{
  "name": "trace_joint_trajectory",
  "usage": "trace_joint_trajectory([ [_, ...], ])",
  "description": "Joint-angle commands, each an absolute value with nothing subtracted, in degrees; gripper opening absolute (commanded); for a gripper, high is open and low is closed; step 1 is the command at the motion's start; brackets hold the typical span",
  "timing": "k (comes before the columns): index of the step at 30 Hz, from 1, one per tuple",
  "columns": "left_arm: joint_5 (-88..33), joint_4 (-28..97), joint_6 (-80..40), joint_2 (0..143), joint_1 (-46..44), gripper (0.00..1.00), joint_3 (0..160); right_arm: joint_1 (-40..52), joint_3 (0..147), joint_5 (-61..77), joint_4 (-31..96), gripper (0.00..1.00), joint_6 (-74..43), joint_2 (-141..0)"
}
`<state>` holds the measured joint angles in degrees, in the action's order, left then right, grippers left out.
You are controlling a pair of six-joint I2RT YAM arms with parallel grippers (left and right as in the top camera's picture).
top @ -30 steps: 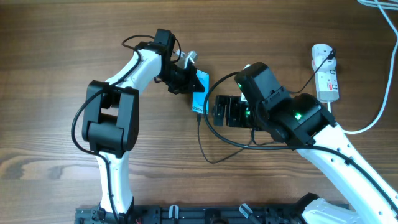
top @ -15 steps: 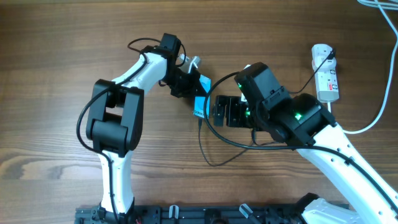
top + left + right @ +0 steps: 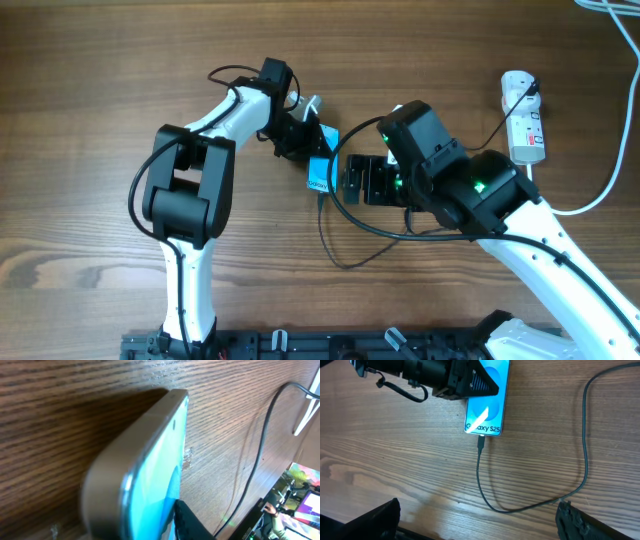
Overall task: Plug charger to phone and switch on socket
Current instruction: 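Lower the plugged phone flat onto the table with the left gripper, then open both grippers and withdraw them from the phone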
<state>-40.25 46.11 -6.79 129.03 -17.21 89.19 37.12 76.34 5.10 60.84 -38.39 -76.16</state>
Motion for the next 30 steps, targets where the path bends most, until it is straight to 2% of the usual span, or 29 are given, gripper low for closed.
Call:
trace_joint_trajectory([
  [1,-32.9,47.4,-8.8,130.1,-17.6,0.29,88.7,37.1,77.2,5.6,61.1,1.0,-39.1,-76.9],
  [2,-30.6,47.6,-9.8,130.1,-17.6,0.31,88.7,37.1,77.2,5.6,61.1,1.0,-39.1,-77.3],
  [4,-28.0,48.4,-9.9,130.1,-17.6,0.41,88.7,37.0,77.2,5.6,61.4,1.0,-39.1,-78.0],
  [6,-26.3,49.1,-9.9,130.1,-17.5,0.42,88.7,37.0,77.2,5.6,61.7,1.0,-39.1,-78.6],
  [8,-22.5,49.6,-13.0,130.1,-17.5,0.52,88.7,37.0,77.2,5.6,61.8,1.0,-39.1,-79.1],
  [11,-18.6,50.1,-15.3,130.1,-17.5,0.56,88.7,37.0,77.2,5.3,62.3,1.0,-39.0,-79.4],
  [15,-15.4,51.3,-16.2,130.1,-17.5,0.8,88.7,37.0,77.2,3.9,62.6,1.0,-39.0,-79.4],
  [17,-13.6,52.0,-17.7,130.1,-17.5,0.82,88.7,37.0,77.2,3.2,62.5,1.0,-39.2,-79.4],
  [19,-13.1,52.4,-17.7,129.8,-17.5,0.89,88.7,37.0,77.2,2.2,62.6,1.0,-39.5,-79.4],
  [22,-11.3,53.5,-18.7,128.1,-17.5,0.91,88.7,37.0,77.2,-1.6,63.2,1.0,-42.6,-79.4],
  [30,-9.4,54.4,-21.6,110.8,-16.1,1.0,88.8,36.2,77.2,-5.1,64.0,0.99,-40.7,-79.4],
])
